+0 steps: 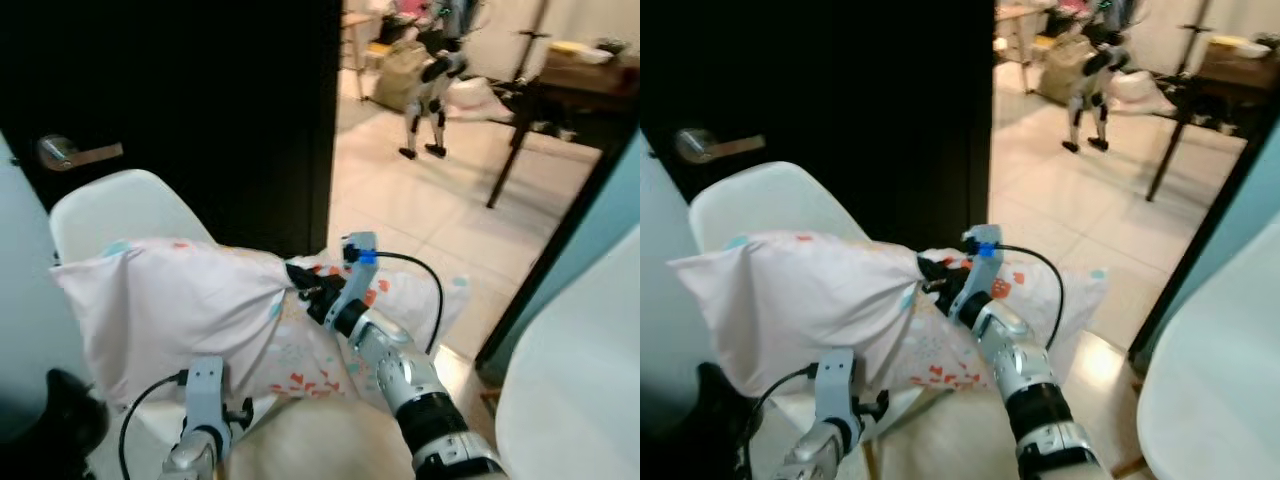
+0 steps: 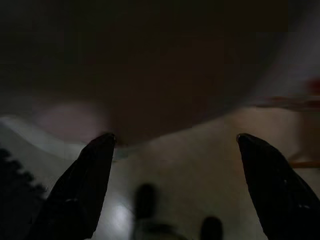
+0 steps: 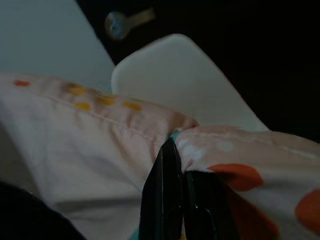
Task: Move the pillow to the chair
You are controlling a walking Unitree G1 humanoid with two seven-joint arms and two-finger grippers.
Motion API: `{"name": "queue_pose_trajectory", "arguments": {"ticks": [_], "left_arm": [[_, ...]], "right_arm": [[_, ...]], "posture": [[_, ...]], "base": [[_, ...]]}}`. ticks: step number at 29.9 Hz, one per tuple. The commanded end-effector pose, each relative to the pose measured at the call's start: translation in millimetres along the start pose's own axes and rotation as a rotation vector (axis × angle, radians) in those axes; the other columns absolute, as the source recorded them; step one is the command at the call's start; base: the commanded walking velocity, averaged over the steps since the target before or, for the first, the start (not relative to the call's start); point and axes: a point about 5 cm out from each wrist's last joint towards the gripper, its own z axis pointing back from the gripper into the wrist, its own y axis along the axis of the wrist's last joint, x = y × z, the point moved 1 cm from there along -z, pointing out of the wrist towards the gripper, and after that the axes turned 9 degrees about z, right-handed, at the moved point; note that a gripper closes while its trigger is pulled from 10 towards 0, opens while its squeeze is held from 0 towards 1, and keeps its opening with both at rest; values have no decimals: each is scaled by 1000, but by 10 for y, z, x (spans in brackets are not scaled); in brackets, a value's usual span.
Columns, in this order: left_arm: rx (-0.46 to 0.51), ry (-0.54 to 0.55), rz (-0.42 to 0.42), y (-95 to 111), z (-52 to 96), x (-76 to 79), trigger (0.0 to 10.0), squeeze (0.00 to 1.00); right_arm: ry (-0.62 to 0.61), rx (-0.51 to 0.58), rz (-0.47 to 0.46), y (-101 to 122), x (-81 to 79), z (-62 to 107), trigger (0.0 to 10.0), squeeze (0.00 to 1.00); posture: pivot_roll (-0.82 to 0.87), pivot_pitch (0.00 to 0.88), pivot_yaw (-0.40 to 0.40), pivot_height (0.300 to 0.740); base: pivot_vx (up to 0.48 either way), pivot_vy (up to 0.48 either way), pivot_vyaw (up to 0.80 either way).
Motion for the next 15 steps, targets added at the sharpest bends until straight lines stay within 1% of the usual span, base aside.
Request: {"name": "queue_pose_trajectory", "arguments": {"ticks": [1,3,6,7,8,9,10,11,12,15], "left_arm": [[-12,-3,-1,-24,11,-22,10000,0],[-20,-33,-15,-46,13,21,10000,0],[-28,-63,-29,-74,17,71,10000,0],[-28,-63,-29,-74,17,71,10000,0],[-30,-69,-34,-78,17,80,10000,0],[-31,-74,-39,-83,18,90,10000,0],[-31,-74,-39,-83,18,90,10000,0],[-32,-76,-41,-87,19,91,10000,0],[-32,-76,-41,-87,19,91,10000,0],[-34,-79,-42,-93,22,90,10000,0]], "right_arm": [[37,88,51,211,-73,-93,10000,0],[45,83,69,210,-88,-107,10000,0],[66,65,126,191,-121,-125,10000,0],[66,65,126,191,-121,-125,10000,0],[72,58,143,181,-131,-132,10000,0],[80,44,184,160,-149,-143,10000,0],[80,44,184,160,-149,-143,10000,0],[83,24,229,134,-161,-150,10000,0],[83,24,229,134,-161,-150,10000,0],[62,-2,281,95,-154,-160,10000,0]], "posture": [[96,0,-52,740],[97,0,-51,740],[98,0,-51,740],[98,0,-51,740],[98,0,-51,740],[100,0,-53,740],[100,0,-53,740],[101,0,-54,740],[101,0,-54,740],[104,0,-58,740]], "base": [[0,0,769],[0,0,769],[0,0,769],[0,0,769],[0,0,769],[0,0,769],[0,0,769],[0,0,769],[0,0,769],[0,0,763]]}}
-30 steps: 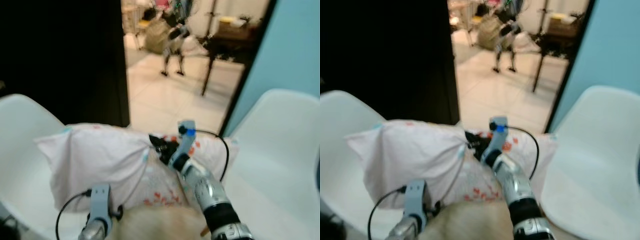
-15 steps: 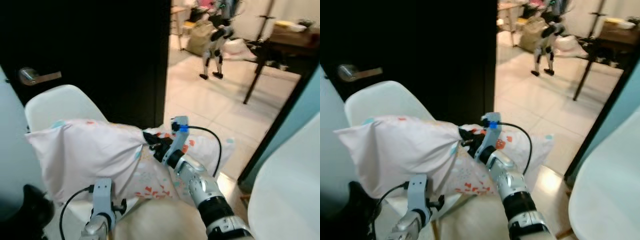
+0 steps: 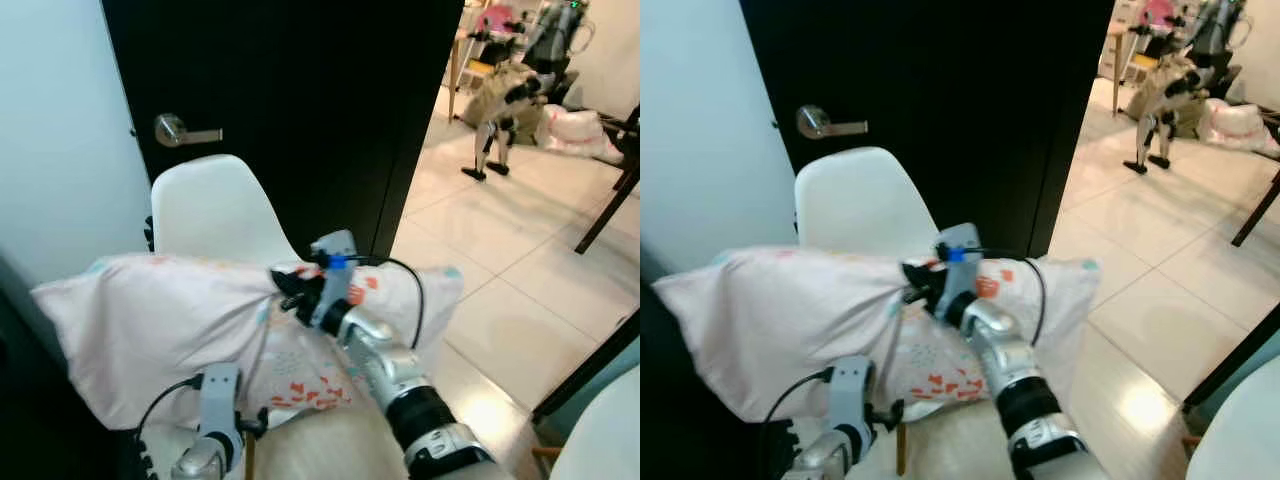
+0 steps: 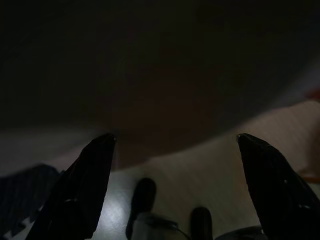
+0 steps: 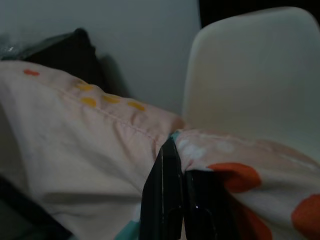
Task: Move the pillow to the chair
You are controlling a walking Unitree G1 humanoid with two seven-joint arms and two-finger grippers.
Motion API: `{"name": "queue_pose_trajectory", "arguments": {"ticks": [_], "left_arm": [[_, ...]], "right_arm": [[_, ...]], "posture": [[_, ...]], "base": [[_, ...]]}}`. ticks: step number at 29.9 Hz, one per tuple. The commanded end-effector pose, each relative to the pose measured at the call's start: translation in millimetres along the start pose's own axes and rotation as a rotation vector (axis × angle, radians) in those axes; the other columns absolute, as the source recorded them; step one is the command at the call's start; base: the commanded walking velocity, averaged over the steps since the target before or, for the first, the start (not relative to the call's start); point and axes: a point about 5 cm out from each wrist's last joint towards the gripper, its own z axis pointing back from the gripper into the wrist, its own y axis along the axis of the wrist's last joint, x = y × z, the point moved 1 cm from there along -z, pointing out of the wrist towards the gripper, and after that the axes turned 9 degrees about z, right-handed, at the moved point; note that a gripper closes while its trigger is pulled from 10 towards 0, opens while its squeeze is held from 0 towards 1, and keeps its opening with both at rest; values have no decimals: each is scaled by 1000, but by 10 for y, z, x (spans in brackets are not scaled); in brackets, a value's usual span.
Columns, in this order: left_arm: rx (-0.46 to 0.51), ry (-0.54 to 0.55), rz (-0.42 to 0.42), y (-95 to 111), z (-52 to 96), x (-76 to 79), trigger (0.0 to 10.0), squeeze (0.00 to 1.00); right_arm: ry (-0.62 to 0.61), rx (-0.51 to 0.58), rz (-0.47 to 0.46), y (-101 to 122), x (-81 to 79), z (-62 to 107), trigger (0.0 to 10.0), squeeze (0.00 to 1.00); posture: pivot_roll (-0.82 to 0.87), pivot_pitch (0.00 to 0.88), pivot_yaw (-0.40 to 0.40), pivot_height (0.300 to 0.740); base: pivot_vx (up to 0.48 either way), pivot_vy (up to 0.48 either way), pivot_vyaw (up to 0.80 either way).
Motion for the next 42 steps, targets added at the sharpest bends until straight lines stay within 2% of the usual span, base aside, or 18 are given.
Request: {"name": "queue_pose_trajectory", "arguments": {"ticks": [1,5,8,12,16,21,36,42], "left_arm": [[-12,-8,-18,-30,10,2,10000,0],[-11,-4,-23,-33,13,-5,10000,0],[-10,7,-22,-34,18,-25,10000,0],[-17,19,-19,-38,18,-40,10000,0],[-13,30,-6,-27,14,-48,10000,0],[7,51,31,18,3,-64,10000,0],[13,49,23,26,4,-67,10000,0],[12,37,36,20,5,-57,10000,0]], "right_arm": [[-15,54,68,143,26,-42,10000,0],[-56,41,79,125,57,-47,10000,0],[-91,36,51,106,106,-44,10000,0],[-57,51,63,104,86,-19,10000,0],[-48,31,99,81,77,-14,10000,0],[-55,33,92,71,81,-14,10000,0],[-72,40,100,81,97,-23,10000,0],[-86,39,99,89,113,-31,10000,0]], "posture": [[104,0,-58,740],[107,0,-62,740],[105,0,-62,740],[101,0,-62,740],[98,0,-60,740],[96,0,-59,740],[102,0,-64,740],[101,0,-66,740]], "base": [[0,0,750],[0,0,600],[0,0,0],[0,-480,0],[0,-480,800],[0,0,800],[0,0,800],[0,-320,0]]}}
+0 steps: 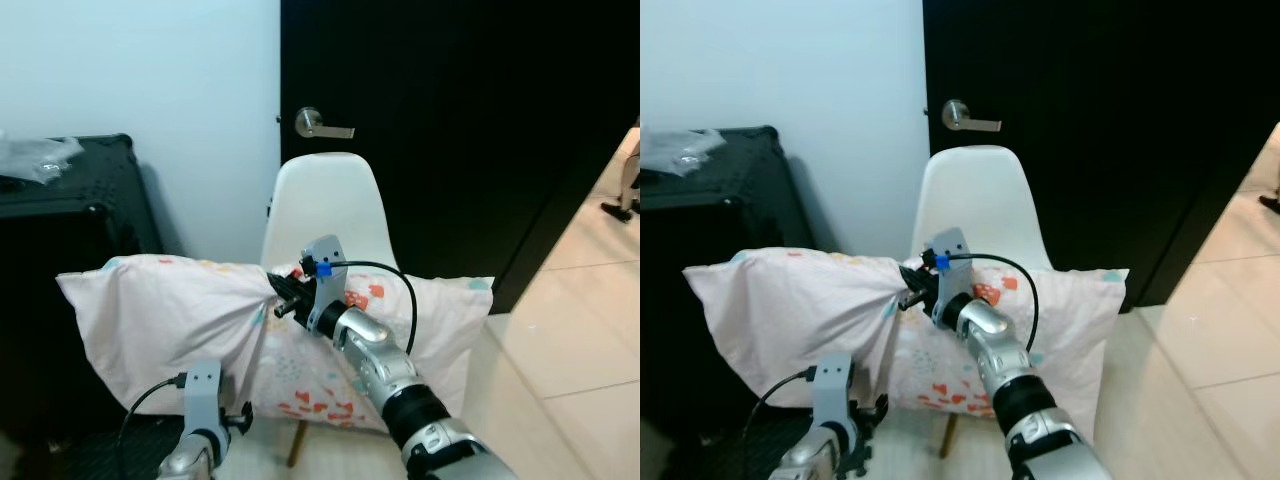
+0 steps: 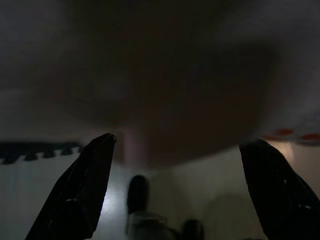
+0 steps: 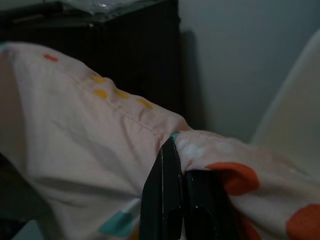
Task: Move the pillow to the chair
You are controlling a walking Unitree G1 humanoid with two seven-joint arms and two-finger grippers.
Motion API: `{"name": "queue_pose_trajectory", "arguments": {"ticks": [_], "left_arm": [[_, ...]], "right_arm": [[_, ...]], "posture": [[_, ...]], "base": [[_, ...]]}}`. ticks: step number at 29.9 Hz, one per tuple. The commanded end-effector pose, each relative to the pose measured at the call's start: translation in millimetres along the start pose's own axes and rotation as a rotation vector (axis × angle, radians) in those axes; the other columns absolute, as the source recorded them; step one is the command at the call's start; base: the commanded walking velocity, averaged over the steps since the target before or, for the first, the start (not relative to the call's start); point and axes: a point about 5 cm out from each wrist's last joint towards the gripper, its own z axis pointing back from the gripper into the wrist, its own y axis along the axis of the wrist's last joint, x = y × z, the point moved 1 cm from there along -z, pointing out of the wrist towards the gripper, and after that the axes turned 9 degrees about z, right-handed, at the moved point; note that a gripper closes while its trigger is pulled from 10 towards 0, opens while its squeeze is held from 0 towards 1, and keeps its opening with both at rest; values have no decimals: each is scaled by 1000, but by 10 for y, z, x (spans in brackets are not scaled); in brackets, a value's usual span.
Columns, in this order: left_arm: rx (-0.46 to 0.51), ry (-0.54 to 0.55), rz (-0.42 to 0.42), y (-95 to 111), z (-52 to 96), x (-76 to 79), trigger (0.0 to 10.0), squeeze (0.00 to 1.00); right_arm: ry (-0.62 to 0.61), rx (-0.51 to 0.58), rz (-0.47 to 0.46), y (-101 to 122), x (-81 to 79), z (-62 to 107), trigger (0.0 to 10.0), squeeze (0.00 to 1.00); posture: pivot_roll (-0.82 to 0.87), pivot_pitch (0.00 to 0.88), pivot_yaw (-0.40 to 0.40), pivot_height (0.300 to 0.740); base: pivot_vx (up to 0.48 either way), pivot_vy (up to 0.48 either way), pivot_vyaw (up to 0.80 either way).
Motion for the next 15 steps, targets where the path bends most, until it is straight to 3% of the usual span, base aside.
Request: {"name": "queue_pose_trajectory", "arguments": {"ticks": [1,3,6,15], "left_arm": [[-7,-8,11,-26,2,29,10000,0],[-6,5,12,-26,1,22,10000,0],[6,18,52,-7,-4,13,10000,0],[25,32,64,52,-22,8,10000,0]], "right_arm": [[-4,66,26,141,14,-37,10000,0],[-6,66,27,141,21,-35,10000,0],[-9,64,28,137,28,-34,10000,0],[-28,54,41,128,67,-23,10000,0]], "posture": [[101,0,-69,740],[100,0,-69,740],[99,0,-70,740],[95,0,-73,740]], "base": [[0,-480,0],[0,-480,0],[0,0,0],[0,0,0]]}}
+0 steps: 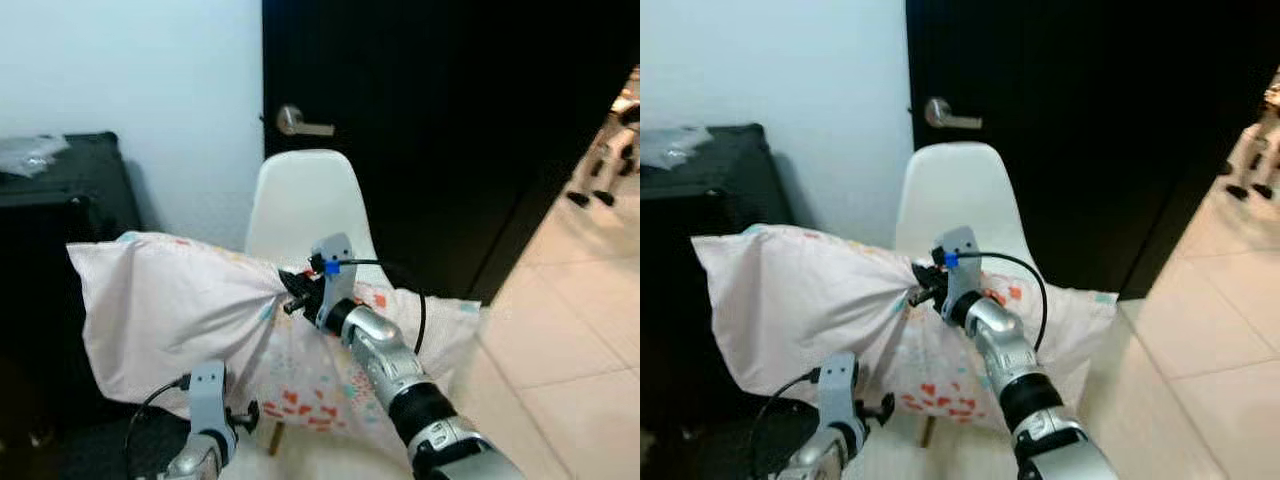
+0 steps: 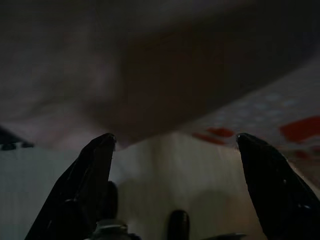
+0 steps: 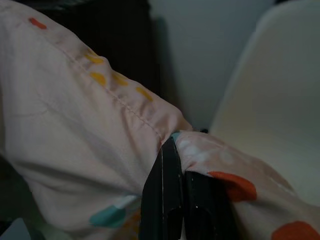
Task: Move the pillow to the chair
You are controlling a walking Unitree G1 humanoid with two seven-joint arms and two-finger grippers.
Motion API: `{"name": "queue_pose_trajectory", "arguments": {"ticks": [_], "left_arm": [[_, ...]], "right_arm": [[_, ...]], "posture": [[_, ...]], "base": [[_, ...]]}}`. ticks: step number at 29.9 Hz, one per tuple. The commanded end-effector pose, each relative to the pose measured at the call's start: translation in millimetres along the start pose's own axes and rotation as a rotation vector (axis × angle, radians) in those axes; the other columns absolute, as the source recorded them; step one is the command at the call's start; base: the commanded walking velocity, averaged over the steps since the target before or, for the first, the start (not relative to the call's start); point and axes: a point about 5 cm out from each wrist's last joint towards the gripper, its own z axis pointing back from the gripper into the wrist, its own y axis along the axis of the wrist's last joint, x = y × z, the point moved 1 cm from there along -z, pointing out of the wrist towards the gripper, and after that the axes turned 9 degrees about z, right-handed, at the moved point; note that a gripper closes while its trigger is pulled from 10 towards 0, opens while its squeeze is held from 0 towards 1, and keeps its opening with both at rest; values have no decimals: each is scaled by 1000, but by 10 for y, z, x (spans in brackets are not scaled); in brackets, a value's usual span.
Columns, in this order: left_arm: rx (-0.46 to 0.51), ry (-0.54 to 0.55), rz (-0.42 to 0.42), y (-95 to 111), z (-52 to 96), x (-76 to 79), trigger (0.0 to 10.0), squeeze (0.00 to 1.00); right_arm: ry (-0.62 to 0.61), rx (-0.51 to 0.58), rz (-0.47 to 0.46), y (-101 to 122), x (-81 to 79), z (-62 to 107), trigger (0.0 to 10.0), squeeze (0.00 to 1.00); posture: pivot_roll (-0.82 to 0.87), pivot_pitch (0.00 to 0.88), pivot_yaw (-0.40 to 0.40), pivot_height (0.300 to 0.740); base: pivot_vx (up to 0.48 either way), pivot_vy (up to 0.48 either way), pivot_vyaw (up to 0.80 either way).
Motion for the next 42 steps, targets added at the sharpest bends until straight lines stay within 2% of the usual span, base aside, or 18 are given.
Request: {"name": "queue_pose_trajectory", "arguments": {"ticks": [1,4,6,14,22,32,42], "left_arm": [[14,1,5,43,-8,-16,10000,0],[37,-16,18,89,-19,5,10000,0],[79,-33,27,191,-43,32,10000,0],[123,-47,38,316,-70,53,10000,0],[138,-60,30,359,-79,70,10000,0],[156,-84,28,408,-93,121,10000,0],[158,-89,33,406,-93,133,10000,0]], "right_arm": [[-13,66,34,146,25,-35,10000,0],[-14,62,38,142,26,-36,10000,0],[-14,62,39,143,20,-41,10000,0],[-12,65,41,141,2,-46,10000,0],[-16,65,51,142,-7,-53,10000,0],[-91,48,92,143,92,-47,10000,0],[-105,50,93,144,110,-42,10000,0]], "posture": [[96,0,-73,740],[96,0,-73,740],[99,0,-74,740],[101,0,-74,740],[103,0,-69,740],[109,0,-67,740],[109,0,-67,740]], "base": [[0,0,0],[0,0,0],[120,0,0],[125,0,0],[259,0,0],[296,0,0],[318,0,0]]}}
